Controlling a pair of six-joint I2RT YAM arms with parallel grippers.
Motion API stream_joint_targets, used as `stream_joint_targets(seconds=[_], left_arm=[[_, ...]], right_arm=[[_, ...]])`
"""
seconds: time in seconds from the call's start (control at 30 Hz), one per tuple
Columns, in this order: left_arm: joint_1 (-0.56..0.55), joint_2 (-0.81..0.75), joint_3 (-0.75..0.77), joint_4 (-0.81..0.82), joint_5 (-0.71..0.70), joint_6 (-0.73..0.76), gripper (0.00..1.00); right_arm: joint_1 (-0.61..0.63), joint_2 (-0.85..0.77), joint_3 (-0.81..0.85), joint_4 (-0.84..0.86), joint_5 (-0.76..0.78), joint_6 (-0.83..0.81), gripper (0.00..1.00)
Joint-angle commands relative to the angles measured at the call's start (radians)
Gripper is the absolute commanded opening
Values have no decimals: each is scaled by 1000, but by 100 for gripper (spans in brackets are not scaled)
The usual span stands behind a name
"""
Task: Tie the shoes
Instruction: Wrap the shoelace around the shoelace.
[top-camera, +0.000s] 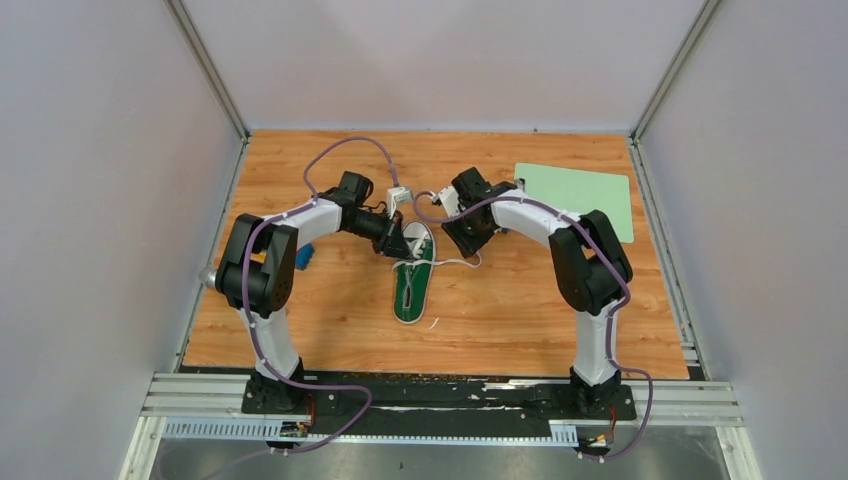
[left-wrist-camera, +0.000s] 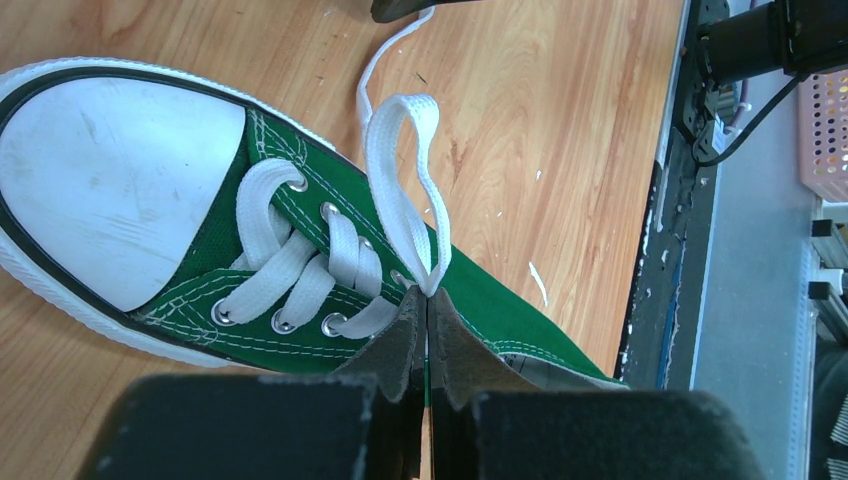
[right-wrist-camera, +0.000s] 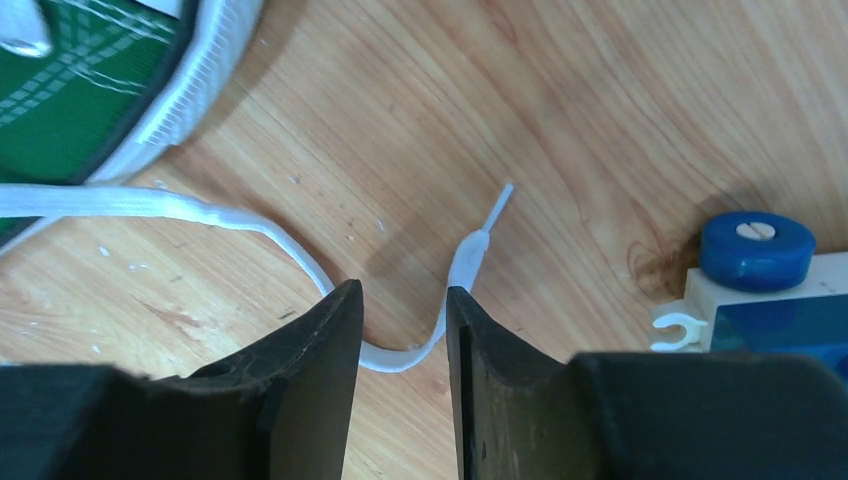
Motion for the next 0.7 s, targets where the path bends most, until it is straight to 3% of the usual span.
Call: stream_joint_targets(seconds=[0.0, 0.2, 0.33, 0.4, 0.67], left_arm=[[-5, -5, 19, 14, -12, -12, 0], [-5, -4, 21, 10, -12, -5, 0], [-5, -6, 18, 11, -13, -1, 0], [-5, -5, 17, 6, -12, 2, 0], [-5, 21, 54, -80, 101, 108, 0]], right_arm=[[0, -25, -16, -10, 97, -20, 38], [-2, 22, -21, -10, 125, -30, 37], [-3, 50, -20, -23, 90, -28, 9], [-14, 36, 0, -34, 56, -23, 0], [-62, -105, 160, 19, -197, -5, 0]])
